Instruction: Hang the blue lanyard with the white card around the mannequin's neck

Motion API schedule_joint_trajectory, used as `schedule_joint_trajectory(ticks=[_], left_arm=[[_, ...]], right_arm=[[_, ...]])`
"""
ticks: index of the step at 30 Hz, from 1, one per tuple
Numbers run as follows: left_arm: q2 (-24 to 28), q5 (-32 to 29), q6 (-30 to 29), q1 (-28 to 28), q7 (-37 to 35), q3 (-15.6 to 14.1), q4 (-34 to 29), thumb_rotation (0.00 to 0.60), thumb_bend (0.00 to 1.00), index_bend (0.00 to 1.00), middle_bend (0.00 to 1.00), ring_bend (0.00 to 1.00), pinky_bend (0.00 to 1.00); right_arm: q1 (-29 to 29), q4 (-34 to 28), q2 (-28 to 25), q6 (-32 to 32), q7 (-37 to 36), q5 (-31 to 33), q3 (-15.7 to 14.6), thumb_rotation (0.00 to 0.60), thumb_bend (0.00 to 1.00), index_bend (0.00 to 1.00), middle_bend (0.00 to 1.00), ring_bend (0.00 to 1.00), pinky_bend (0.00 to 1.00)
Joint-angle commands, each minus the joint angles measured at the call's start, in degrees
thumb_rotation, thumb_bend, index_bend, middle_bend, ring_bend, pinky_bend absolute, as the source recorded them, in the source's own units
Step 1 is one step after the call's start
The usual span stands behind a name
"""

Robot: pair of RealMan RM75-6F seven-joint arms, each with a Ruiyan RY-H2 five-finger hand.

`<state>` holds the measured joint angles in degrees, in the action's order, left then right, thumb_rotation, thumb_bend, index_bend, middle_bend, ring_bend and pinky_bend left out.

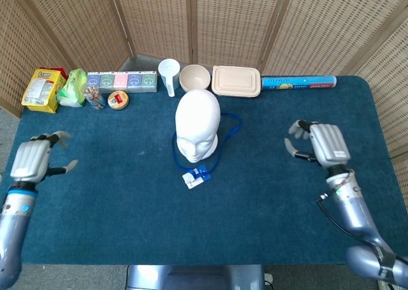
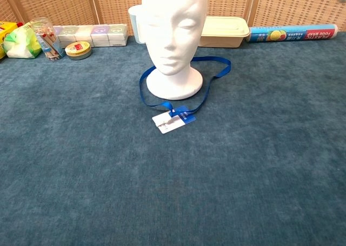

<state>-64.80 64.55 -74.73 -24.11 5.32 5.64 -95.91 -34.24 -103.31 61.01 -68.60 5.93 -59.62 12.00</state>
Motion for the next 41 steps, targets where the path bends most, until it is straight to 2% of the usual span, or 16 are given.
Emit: schedule_joint_trajectory(ticks=[1, 10, 16, 28, 34, 41], left_arm=[[1.03, 2.86, -2.97, 4.06, -3.33, -2.58, 0.58, 0.522, 0.21, 0.3, 0.45, 0.34, 0.35], [0.96, 7.59, -7.85, 11.39, -7.79, -6.02, 1.64, 0.521, 0.21, 0.3, 0.45, 0.34, 0.35], [0.48, 10.12, -10.51, 14.56, -8.48, -7.32, 2.42, 0.526, 0.21, 0.3, 0.45, 0.34, 0.35], [0.89, 15.75, -16.09, 20.28, -10.03, -9.51, 1.44, 0.526, 0.21, 0.3, 0.45, 0.34, 0.35], [1.1, 18.75, -18.03, 22.04, -8.97, -10.49, 0.67, 0.523, 0.21, 0.3, 0.45, 0.34, 0.35], [1.71, 20.1, -17.78, 22.67, -8.18, -9.94, -1.52, 0.522, 0.21, 0.3, 0.45, 0.34, 0.35]], right_arm=[[3.81, -2.29, -1.64, -3.24, 0.3, -0.99, -1.89, 0.281, 0.45, 0.43, 0.49, 0.49, 0.5], [10.81, -5.44, -3.81, -9.35, 1.66, -4.68, -4.9, 0.285, 0.45, 0.45, 0.48, 0.49, 0.48], [14.19, -7.07, -4.17, -12.98, 4.03, -6.34, -6.31, 0.285, 0.44, 0.46, 0.48, 0.49, 0.44], [21.85, -9.64, -4.89, -20.94, 7.32, -11.02, -9.58, 0.287, 0.44, 0.47, 0.49, 0.48, 0.43], [24.57, -10.49, -5.42, -22.93, 7.38, -13.16, -10.75, 0.285, 0.44, 0.47, 0.49, 0.48, 0.43], [26.41, -9.83, -5.98, -22.92, 4.88, -14.97, -10.44, 0.286, 0.44, 0.47, 0.49, 0.48, 0.43]])
